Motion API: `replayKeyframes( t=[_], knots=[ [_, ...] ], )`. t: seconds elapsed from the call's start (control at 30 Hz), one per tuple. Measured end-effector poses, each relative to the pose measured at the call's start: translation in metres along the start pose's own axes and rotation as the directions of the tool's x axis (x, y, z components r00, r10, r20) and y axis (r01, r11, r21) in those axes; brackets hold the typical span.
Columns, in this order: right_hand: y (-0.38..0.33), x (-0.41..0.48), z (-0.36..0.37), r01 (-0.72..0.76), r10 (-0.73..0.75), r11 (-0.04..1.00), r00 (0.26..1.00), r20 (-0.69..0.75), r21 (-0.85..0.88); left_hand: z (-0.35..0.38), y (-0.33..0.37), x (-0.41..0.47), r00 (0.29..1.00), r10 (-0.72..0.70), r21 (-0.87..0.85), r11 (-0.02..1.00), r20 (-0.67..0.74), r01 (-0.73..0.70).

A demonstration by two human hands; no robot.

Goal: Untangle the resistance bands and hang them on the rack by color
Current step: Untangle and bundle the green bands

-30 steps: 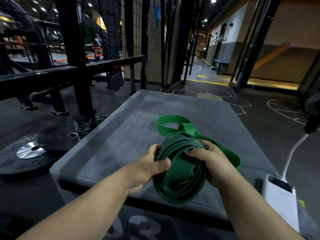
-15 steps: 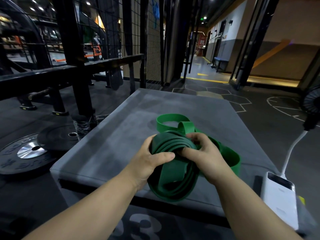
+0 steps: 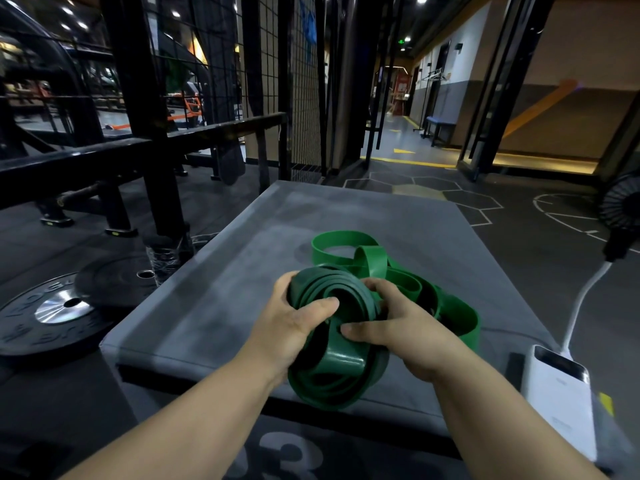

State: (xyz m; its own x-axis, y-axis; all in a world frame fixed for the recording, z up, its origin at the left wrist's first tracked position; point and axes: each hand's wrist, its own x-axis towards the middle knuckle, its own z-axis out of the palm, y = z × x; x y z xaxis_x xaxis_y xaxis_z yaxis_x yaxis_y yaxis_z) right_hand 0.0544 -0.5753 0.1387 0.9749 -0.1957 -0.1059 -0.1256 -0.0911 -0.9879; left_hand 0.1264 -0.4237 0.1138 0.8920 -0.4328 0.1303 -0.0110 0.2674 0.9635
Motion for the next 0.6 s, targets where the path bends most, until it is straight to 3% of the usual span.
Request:
replayKeyframes(
  t=[0.23,0.4,0.6],
  knots=[
    [0.003,0.002,0.001,0.118,-0.173,0.953,0.968,-0.182,-0.279,-0.004,0.012,-0.001,0.991,0.007,-0.061,0.998,0.134,0.001],
    [0.003,0.001,0.000,0.144,-0.216,0.938,0.954,-0.208,-0.314,-0.013,0.011,0.000,0.967,-0.140,-0.159,0.972,0.211,0.176],
    [0.004,0.000,-0.004,0.152,-0.222,0.939,0.953,-0.208,-0.308,-0.015,0.005,-0.003,0.886,-0.335,-0.071,0.924,0.322,0.375]
  ],
)
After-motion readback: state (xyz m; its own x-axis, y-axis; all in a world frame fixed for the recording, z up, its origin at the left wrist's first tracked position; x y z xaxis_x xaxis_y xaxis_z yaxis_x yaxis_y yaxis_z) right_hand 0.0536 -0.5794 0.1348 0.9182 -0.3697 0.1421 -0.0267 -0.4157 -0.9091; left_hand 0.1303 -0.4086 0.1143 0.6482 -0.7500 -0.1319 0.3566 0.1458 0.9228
